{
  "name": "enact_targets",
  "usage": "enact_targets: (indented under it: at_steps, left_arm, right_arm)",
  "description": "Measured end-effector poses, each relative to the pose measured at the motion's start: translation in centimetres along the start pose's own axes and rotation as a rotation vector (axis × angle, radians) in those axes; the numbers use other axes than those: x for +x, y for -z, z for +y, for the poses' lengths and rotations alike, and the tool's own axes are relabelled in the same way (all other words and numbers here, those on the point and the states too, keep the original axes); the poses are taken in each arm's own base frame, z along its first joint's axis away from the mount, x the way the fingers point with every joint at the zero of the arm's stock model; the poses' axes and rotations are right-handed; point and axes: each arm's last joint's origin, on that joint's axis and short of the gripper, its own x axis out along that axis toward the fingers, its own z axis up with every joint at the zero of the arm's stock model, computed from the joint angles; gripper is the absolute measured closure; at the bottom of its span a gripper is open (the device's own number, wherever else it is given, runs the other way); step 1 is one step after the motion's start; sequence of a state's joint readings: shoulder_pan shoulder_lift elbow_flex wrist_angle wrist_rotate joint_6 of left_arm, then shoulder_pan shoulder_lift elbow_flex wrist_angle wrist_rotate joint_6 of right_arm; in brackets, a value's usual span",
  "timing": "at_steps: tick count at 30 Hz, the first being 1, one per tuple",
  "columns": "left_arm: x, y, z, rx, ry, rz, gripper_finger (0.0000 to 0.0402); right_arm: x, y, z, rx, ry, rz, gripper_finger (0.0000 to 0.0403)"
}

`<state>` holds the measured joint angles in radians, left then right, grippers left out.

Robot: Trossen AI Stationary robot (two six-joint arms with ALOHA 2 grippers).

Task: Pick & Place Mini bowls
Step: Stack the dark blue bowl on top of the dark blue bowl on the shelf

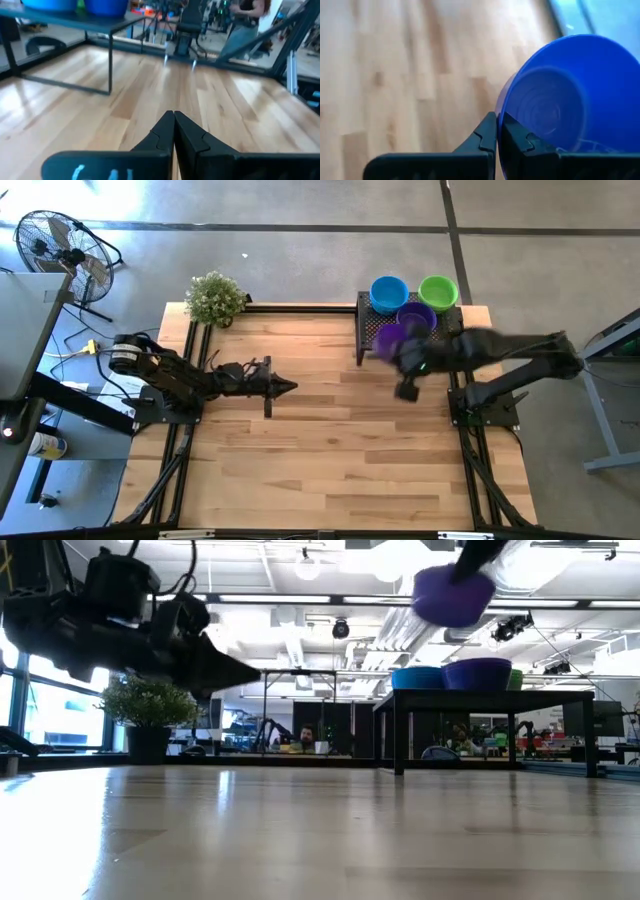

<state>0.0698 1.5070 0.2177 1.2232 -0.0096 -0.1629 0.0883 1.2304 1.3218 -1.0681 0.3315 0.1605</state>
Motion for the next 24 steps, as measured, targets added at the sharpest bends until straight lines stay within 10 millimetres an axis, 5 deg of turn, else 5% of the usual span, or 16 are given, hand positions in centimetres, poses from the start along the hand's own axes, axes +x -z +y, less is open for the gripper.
enact_targets:
  at_steps: [4,8,14,24]
  left_arm:
    - [-0.8,0.0,0.1,-0.004,0.000,-0.043,0.0401]
    - [-1.3,0.0,0.1,-0.003,0.006,-0.076,0.0401]
    - [-2.1,0.3,0.2,-0.001,-0.002,-0.096,0.0401]
    - [-2.7,0.5,0.7,-0.013,-0.034,-0.104,0.0401]
  right_arm:
    - [-3.3,-0.5,-4.1,0.096,0.114,0.094,0.0401]
    - [-3.7,-0.2,-7.7,0.142,0.171,0.195,0.0401]
    - [-1.3,1.2,-11.1,0.184,0.144,0.303,0.0401]
    - [2.6,2.0,-13.5,0.220,0.120,0.340,0.0401]
